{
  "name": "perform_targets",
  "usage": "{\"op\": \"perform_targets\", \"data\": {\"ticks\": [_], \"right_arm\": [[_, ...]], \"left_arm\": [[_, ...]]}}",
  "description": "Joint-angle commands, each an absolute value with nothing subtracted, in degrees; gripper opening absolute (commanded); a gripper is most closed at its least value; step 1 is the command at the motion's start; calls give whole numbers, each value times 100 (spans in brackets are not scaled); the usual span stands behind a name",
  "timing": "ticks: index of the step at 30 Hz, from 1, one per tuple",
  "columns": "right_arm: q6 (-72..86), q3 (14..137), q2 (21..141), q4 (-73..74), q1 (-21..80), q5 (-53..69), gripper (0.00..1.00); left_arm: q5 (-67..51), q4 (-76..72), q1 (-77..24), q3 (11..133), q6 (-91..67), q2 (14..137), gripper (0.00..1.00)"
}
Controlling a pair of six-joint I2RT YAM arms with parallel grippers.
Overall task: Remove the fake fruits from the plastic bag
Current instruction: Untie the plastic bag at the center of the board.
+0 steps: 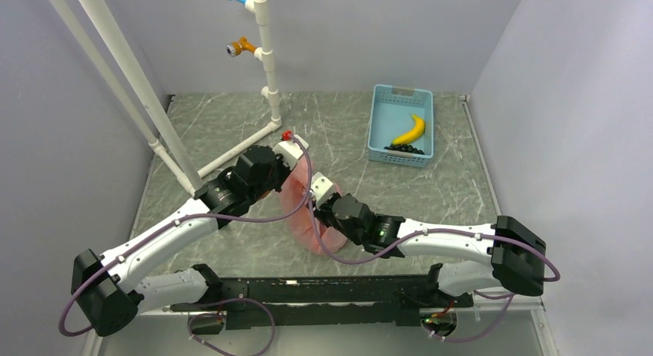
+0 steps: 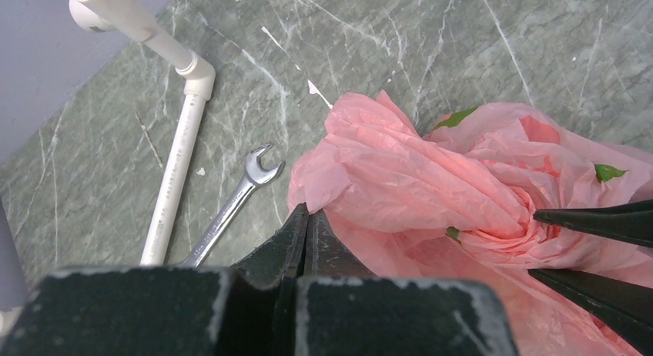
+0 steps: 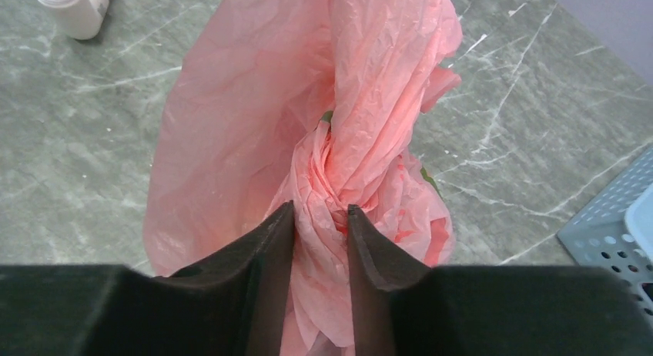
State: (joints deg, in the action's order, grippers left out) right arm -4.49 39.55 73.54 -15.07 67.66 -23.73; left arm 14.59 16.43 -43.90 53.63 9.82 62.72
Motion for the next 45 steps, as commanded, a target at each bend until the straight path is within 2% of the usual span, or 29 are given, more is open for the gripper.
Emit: {"op": "perform_targets", "data": {"ticks": [1, 5, 18, 23, 28, 29, 30, 32, 33, 37, 38, 39, 41, 42, 45], "right_arm": [[-533, 4159, 7390, -1588, 6794, -2610, 26], [-473, 4091, 7300, -1486, 6786, -2929, 0], [819, 2837, 5117, -695, 6583, -3452, 0], [1214, 2638, 4356, -403, 5877, -2316, 0], [873, 2861, 4448, -325, 5785, -1497, 0], [844, 2913, 4503, -297, 5778, -1493, 0], [797, 2939, 4550, -303, 5773, -1471, 0], [726, 2940, 4603, -407, 5761, -1324, 0], [704, 2943, 4636, -458, 5757, -1252, 0], [660, 3093, 5005, -525, 5768, -974, 0], [636, 3168, 5116, -502, 5765, -892, 0], [595, 3244, 5231, -468, 5767, -750, 0], [552, 3371, 5446, -426, 5771, -488, 0], [534, 3415, 5511, -422, 5774, -407, 0], [561, 3469, 5618, -463, 5772, -351, 0]], "left_arm": [[1648, 1257, -4375, 5463, 947, 6202, 0], [1827, 1233, -4375, 5426, 942, 6143, 0], [2732, 995, -4371, 5238, 935, 5686, 0], [2493, 1017, -4377, 5245, 902, 5619, 0], [1301, 1138, -4370, 5287, 932, 5525, 0], [1081, 1100, -4368, 5250, 959, 5475, 4], [827, 1068, -4370, 5221, 999, 5410, 13], [229, 978, -4372, 5137, 1081, 5253, 38], [22, 897, -4375, 5064, 1093, 5160, 47], [-318, 748, -4376, 4962, 1078, 4991, 65], [-379, 753, -4375, 4970, 1092, 5029, 74], [-500, 779, -4379, 4997, 1131, 5121, 77], [-755, 976, -4380, 5157, 1164, 5471, 96], [-834, 1095, -4385, 5267, 1173, 5678, 99], [-758, 1387, -4393, 5621, 1200, 6372, 99]]}}
